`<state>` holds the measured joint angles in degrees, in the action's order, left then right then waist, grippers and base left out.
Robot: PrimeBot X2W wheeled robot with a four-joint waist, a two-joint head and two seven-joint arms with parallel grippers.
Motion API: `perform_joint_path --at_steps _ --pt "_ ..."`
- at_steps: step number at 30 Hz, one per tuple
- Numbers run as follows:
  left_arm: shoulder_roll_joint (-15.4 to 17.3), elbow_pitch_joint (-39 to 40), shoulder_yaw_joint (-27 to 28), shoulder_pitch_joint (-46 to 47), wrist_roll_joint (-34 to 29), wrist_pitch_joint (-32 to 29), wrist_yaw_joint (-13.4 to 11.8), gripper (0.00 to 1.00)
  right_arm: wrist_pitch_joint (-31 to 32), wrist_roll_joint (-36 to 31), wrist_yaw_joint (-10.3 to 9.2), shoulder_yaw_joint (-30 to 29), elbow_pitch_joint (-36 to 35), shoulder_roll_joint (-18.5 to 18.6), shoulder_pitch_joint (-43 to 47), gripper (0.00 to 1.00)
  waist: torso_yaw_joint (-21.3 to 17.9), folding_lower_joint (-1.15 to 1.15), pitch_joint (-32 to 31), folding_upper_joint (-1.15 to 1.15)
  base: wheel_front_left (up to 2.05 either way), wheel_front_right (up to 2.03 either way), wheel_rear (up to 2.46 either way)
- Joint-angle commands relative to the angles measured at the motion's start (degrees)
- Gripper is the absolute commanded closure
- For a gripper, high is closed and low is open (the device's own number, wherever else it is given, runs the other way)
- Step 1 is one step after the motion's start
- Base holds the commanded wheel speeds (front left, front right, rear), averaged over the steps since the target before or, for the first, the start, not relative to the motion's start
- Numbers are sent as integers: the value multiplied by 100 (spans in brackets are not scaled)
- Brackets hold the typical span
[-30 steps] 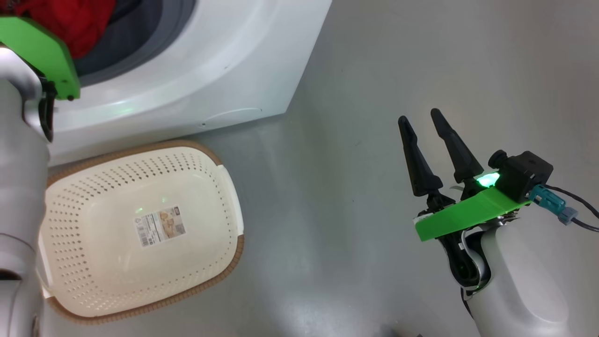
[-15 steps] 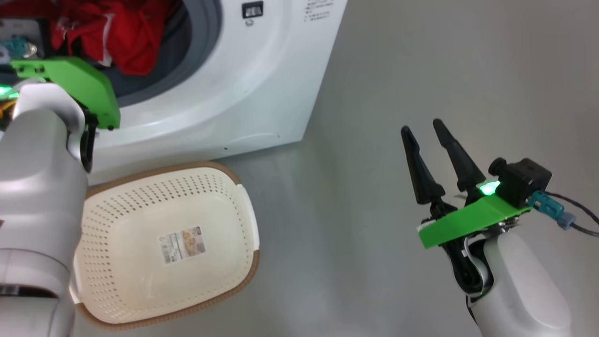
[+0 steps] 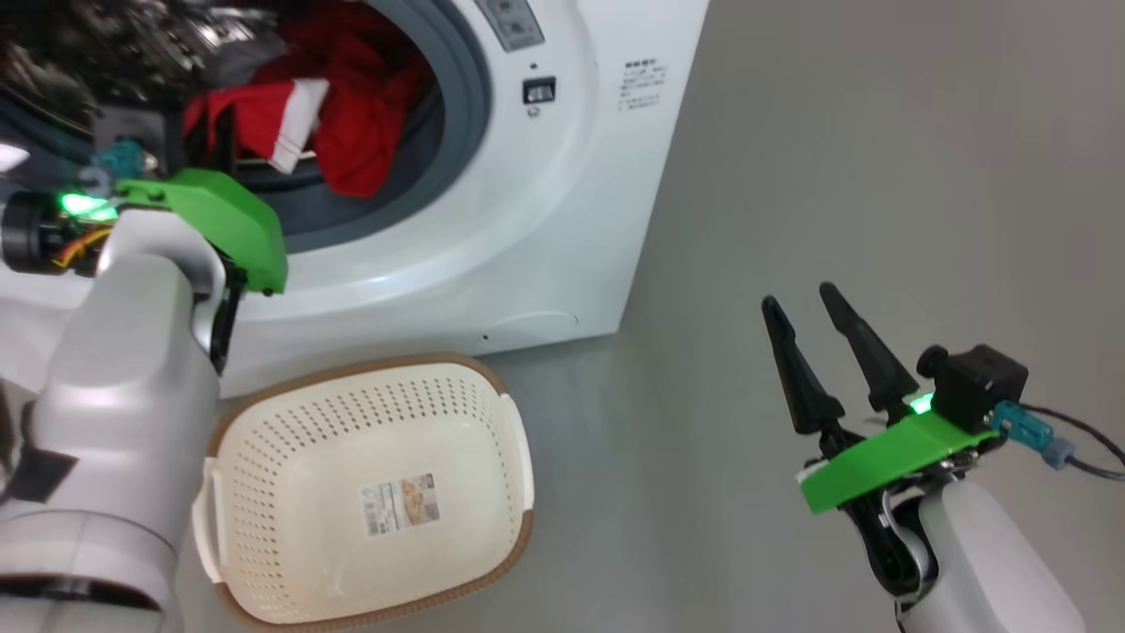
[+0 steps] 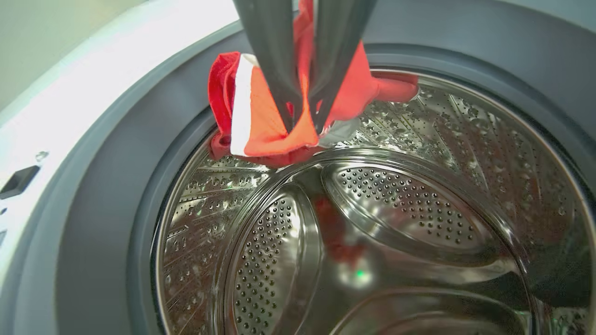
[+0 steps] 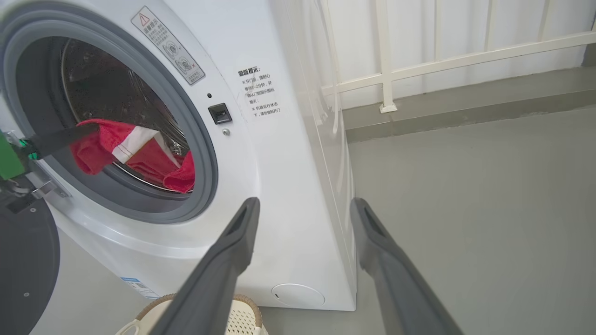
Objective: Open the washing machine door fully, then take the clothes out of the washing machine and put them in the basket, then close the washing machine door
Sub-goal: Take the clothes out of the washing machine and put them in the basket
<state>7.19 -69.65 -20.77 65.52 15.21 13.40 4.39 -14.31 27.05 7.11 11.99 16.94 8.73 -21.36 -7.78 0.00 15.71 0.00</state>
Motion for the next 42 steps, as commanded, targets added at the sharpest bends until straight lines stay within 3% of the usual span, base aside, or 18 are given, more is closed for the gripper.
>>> perform_joint_path --at_steps 1,8,15,25,29,35,42 --pt "198 255 12 -37 -93 94 58 100 -69 40 37 105 -102 30 129 0 216 0 -296 0 0 0 0" --pt "206 1142 -51 -479 -67 144 79 100 -69 80 37 93 -72 138 328 0 459 0 -630 0 0 0 0" --pt "297 2574 -85 -1086 -10 29 -69 100 -69 121 37 82 -52 250 465 0 709 0 -851 0 0 0 0" --pt "623 5728 -89 -2467 173 -1071 -504 100 -69 172 37 161 -26 319 543 0 904 0 -1080 0 0 0 0" --pt "732 6554 -144 -3190 271 -1445 -665 100 -69 203 37 210 -22 338 545 0 914 0 -1060 0 0 0 0" --pt "732 6695 -308 -4033 452 -1562 -725 100 -69 242 37 298 -22 373 457 0 828 0 -956 0 0 0 0" --pt "679 5985 -357 -4343 633 -1281 -620 100 -69 268 37 346 -19 410 373 0 640 0 -819 0 0 0 0"
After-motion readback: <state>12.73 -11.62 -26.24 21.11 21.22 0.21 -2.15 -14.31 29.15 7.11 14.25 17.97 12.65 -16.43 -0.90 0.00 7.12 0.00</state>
